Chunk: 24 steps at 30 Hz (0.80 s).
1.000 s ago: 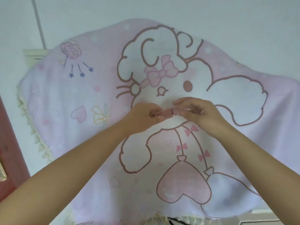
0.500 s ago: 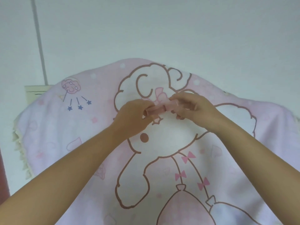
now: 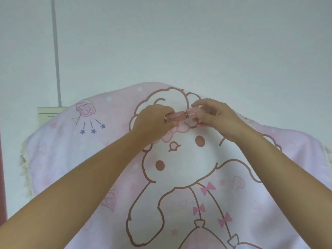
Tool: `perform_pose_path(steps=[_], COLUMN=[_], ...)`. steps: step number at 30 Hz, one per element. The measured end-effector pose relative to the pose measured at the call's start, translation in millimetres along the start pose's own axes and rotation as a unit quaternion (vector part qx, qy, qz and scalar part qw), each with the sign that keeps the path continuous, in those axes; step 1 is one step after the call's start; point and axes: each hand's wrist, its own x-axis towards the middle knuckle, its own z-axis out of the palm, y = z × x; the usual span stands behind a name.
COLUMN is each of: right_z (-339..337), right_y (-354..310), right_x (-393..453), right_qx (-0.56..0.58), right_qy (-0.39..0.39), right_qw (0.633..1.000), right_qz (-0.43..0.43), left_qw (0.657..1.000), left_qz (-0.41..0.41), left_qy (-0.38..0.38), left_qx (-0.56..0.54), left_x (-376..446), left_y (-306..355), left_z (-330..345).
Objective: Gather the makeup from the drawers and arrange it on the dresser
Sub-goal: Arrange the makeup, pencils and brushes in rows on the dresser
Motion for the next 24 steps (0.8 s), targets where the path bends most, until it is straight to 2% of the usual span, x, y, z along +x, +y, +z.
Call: perform_pose_path(steps=[1, 3, 6, 8, 12, 14, 18, 24], right_z=[-1.6, 0.2, 4.1, 2.8, -5.8, -5.3, -1.8, -9.8], right_y=[4.0, 4.6, 1.4, 3.4, 8.8, 7.2, 5.1, 19.1], right_x=[0.5, -2.7, -5.1, -5.3, -6.7, -8.5, -9.3, -15.8], right_qx=[0.025, 0.037, -0.052, -0.09, -0.005, 0.018, -0.03, -0.007], right_qy=[-0.009, -0.018, -0.015, -0.011, -0.023, -0.034, -0.029, -0.053], right_qw=[1.0, 0.999, 0.991, 0.99, 1.0, 0.999, 0.999, 0.998], right_qz=[-0.01, 0.027, 0.123, 0.108, -0.006, 0.003, 0.032, -0.027], left_qw=[1.0, 1.0, 0.999, 0.999, 0.999, 0.999, 0.999, 0.997], left_qz=[-0.004, 0.0, 0.022, 0.026, -0.003, -0.001, 0.025, 0.017], left_qy=[-0.001, -0.003, -0.009, -0.016, -0.04, -0.04, -0.035, -0.068], left_qx=[-0.002, 0.007, 0.027, 0.037, 0.001, -0.006, -0.003, -0.024], left_x=[1.0, 0.7, -1.9, -3.5, -5.4, -6.3, -8.8, -13.6], left_y=[-0.4, 0.6, 5.4, 7.5, 6.2, 8.0, 15.1, 14.2], left_z=[-0.2, 1.2, 3.2, 2.2, -0.8, -1.6, -1.2, 0.0])
